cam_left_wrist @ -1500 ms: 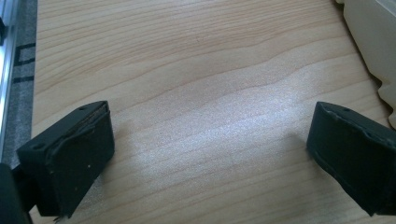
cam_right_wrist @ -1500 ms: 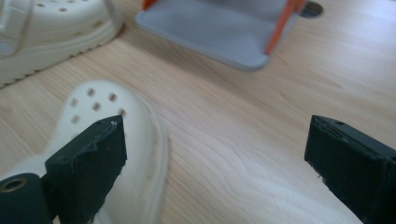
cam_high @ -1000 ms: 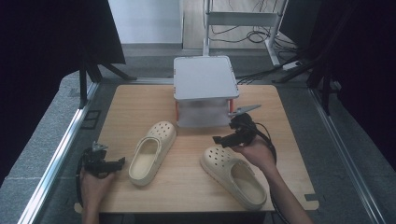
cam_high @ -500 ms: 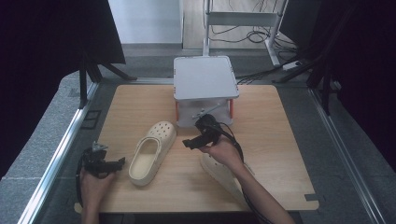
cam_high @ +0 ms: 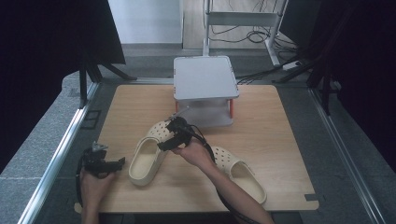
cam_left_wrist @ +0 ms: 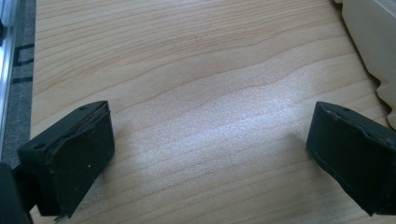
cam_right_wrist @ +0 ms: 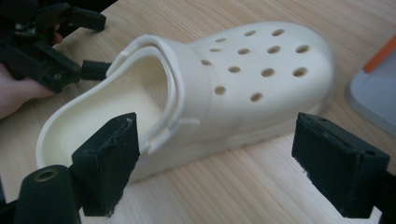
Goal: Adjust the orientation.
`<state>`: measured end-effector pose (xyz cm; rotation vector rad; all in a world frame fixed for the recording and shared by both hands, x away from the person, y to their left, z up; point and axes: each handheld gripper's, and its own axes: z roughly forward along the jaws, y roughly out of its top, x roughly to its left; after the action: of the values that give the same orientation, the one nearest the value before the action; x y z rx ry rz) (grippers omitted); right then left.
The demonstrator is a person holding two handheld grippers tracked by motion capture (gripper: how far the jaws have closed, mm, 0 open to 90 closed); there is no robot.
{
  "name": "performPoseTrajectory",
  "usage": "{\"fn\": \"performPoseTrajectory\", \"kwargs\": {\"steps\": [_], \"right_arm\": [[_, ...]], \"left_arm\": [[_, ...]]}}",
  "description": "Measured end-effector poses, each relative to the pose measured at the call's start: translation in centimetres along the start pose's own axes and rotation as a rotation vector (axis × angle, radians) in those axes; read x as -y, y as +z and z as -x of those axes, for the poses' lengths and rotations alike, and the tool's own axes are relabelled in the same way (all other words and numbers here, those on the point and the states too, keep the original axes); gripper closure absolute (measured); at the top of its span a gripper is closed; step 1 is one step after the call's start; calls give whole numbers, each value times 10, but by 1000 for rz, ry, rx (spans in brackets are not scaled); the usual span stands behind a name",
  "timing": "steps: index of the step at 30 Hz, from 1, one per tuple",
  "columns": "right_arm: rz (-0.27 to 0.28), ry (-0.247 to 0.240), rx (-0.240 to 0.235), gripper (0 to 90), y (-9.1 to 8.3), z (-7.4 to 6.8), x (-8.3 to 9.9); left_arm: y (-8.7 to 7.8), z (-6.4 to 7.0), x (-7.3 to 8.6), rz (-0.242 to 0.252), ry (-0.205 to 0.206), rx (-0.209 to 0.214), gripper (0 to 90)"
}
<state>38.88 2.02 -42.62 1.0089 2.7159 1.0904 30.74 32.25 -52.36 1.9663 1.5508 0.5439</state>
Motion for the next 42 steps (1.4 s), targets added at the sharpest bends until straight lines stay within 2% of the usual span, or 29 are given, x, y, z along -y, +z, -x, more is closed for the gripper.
{"fn": "performPoseTrajectory", "kwargs": {"steps": [6,7,9,10,11,12,15,16,17,18,19,20,25,27,30,31,33,36,37,39,40,42], "right_arm": [[-10,9,23,160,17,-6,-8],[-25,6,48,185,23,-9,-11],[-32,-5,59,211,26,-10,-12],[-51,-25,80,275,30,-14,-14],[-51,-25,80,275,30,-14,-14],[-69,-51,95,351,33,-16,-14],[-74,-65,100,396,32,-17,-13],[-81,-73,99,503,28,-17,-14],[-81,-73,99,503,28,-17,-14],[-100,-111,141,627,22,-19,-16],[-100,-111,141,627,22,-19,-16],[-121,-133,158,687,17,-16,-17],[-141,-170,185,754,4,-8,-19],[-140,-174,173,759,-1,-6,-20],[-140,-220,156,760,-11,-8,-22],[-140,-220,156,760,-11,-8,-22],[-137,-279,138,760,-23,-12,-22],[-130,-323,101,760,-36,-14,-19],[-130,-323,101,760,-36,-14,-19],[-127,-360,64,759,-49,-16,-14],[-127,-360,64,759,-49,-16,-14],[-127,-407,24,759,-60,-19,-6]], "left_arm": [[0,0,0,1,2,1,9],[0,0,0,1,2,1,9],[0,0,0,1,2,1,9],[0,0,0,1,2,1,9],[0,0,0,1,2,1,9],[0,0,0,1,3,2,9],[0,0,0,1,4,2,9],[0,0,0,1,3,3,9],[0,0,0,1,3,3,9],[0,0,0,-1,3,2,9],[0,0,0,-1,4,3,9],[0,0,0,-1,4,3,9],[0,0,0,-1,5,4,9],[0,0,0,-1,5,4,9],[0,0,0,-1,5,4,9],[0,0,0,-1,5,4,9],[0,0,0,-2,5,4,9],[0,0,0,-2,5,4,9],[0,0,0,-2,5,4,9],[0,0,0,-1,5,4,9],[0,0,0,-1,5,4,9],[0,0,0,-1,1,5,9]]}}
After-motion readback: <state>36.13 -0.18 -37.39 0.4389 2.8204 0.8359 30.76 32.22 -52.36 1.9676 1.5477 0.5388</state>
